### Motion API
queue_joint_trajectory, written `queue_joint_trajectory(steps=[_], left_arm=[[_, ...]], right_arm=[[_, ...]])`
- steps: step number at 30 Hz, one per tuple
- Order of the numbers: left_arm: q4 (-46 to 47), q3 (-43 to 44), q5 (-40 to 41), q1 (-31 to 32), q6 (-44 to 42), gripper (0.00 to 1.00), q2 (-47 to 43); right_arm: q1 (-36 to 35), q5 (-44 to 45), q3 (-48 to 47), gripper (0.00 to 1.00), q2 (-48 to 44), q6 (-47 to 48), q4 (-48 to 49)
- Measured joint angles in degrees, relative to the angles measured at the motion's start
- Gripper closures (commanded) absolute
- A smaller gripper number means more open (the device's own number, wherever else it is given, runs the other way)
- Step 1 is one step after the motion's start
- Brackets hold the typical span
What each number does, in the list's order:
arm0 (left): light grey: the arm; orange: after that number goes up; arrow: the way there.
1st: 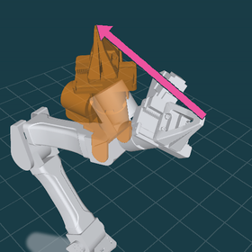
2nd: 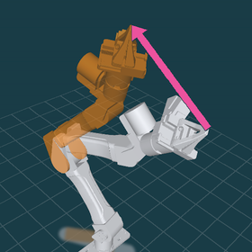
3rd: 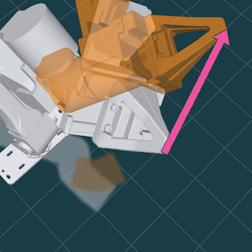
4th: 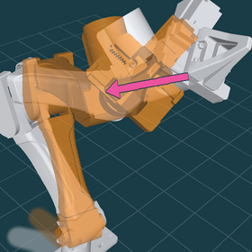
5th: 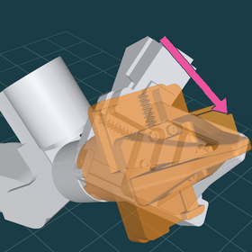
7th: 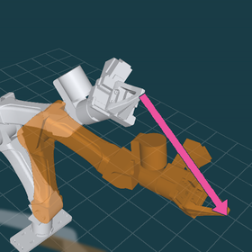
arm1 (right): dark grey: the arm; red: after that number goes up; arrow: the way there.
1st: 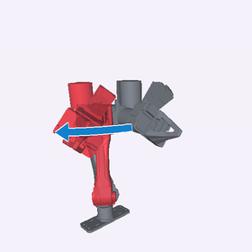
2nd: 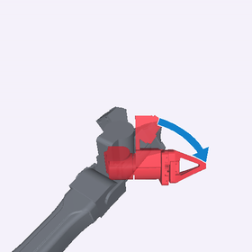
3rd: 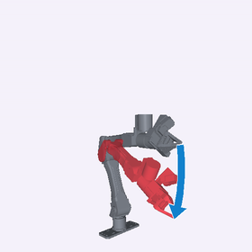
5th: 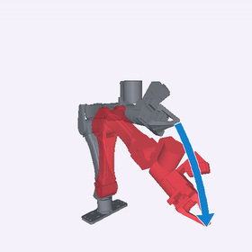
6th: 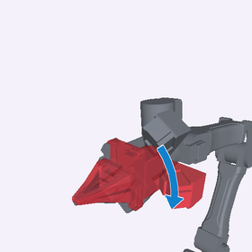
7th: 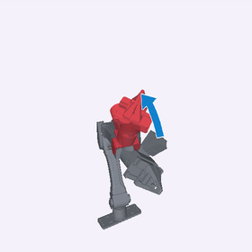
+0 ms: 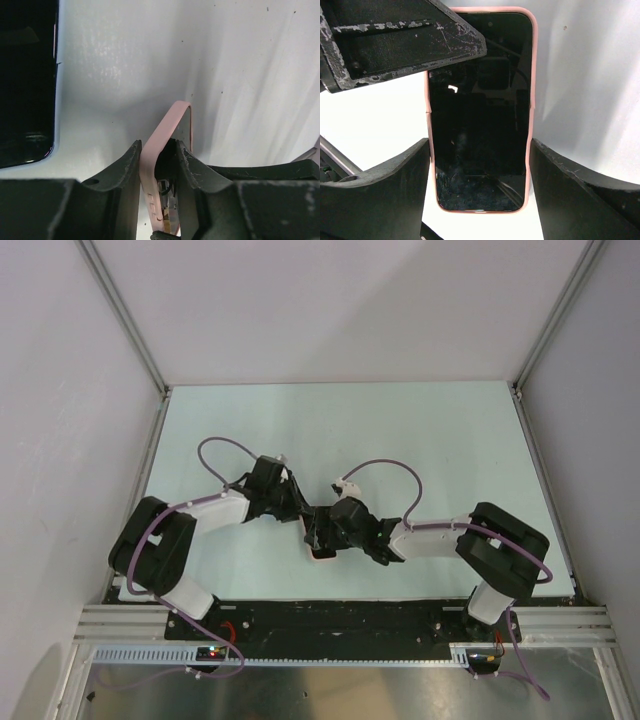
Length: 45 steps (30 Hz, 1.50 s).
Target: Put the phone into the phone case
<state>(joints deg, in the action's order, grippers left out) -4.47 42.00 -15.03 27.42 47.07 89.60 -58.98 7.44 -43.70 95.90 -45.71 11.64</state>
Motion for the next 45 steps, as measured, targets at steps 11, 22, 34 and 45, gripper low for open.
queue_joint_trajectory(steps=[11, 22, 34, 45], left_arm=[[-8.2, 4.6, 6.8, 3.1, -3.2, 1.00, -0.6], [-13.4, 7.5, 10.0, 3.9, -7.3, 0.39, -0.9], [-17.2, 15.1, 10.4, -6.5, -10.7, 0.23, -9.9], [-18.6, 12.1, 8.9, -7.7, -11.1, 0.04, -16.1]], right_arm=[[0.0, -0.7, -0.7, 0.63, 0.4, -0.9, -0.6], [0.2, -0.2, -4.9, 0.65, 1.7, -1.5, -6.9], [6.7, 3.8, -18.6, 0.61, 8.6, -1.6, -22.7], [10.1, 7.6, -30.7, 0.11, 16.4, -0.2, -30.4]])
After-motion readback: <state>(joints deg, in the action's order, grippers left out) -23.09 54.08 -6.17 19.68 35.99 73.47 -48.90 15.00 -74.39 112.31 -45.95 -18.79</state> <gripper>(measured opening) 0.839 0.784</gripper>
